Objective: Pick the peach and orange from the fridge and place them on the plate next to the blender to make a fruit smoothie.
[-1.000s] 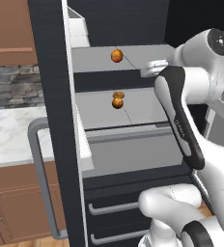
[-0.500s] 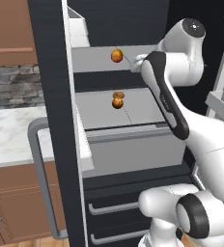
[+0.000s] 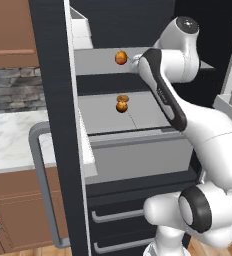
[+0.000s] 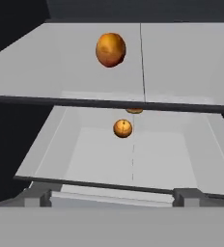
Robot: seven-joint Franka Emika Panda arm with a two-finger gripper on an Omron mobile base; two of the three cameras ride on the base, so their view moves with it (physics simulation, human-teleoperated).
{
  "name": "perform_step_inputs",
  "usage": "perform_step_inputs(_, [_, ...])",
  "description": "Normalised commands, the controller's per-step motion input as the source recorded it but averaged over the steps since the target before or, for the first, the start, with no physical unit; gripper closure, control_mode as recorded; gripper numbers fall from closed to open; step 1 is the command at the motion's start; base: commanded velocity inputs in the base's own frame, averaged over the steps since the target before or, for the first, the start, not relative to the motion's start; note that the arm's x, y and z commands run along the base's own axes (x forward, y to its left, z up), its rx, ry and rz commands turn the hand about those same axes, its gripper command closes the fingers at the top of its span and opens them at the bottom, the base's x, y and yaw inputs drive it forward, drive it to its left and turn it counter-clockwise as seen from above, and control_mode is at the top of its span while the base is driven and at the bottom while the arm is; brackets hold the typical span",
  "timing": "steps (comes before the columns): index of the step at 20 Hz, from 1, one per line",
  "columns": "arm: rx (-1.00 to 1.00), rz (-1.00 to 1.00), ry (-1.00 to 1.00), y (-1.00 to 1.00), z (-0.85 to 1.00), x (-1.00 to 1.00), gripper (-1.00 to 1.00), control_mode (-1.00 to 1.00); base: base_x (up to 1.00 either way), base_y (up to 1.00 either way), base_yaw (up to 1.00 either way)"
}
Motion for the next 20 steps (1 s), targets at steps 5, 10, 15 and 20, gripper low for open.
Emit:
perform_step_inputs(5, [0.01, -0.02, -0.01, 0.22, -0.08, 0.72, -1.0, -1.0, 0.0, 0.0, 0.0])
perform_step_inputs(10, [0.0, -0.01, 0.0, 0.19, 0.0, 0.74, -1.0, -1.0, 0.0, 0.0, 0.0])
perform_step_inputs(15, [0.0, 0.0, 0.0, 0.03, -0.01, 0.65, -1.0, -1.0, 0.0, 0.0, 0.0])
perform_step_inputs(20, [0.0, 0.0, 0.0, 0.0, -0.04, 0.6, -1.0, -1.0, 0.0, 0.0, 0.0])
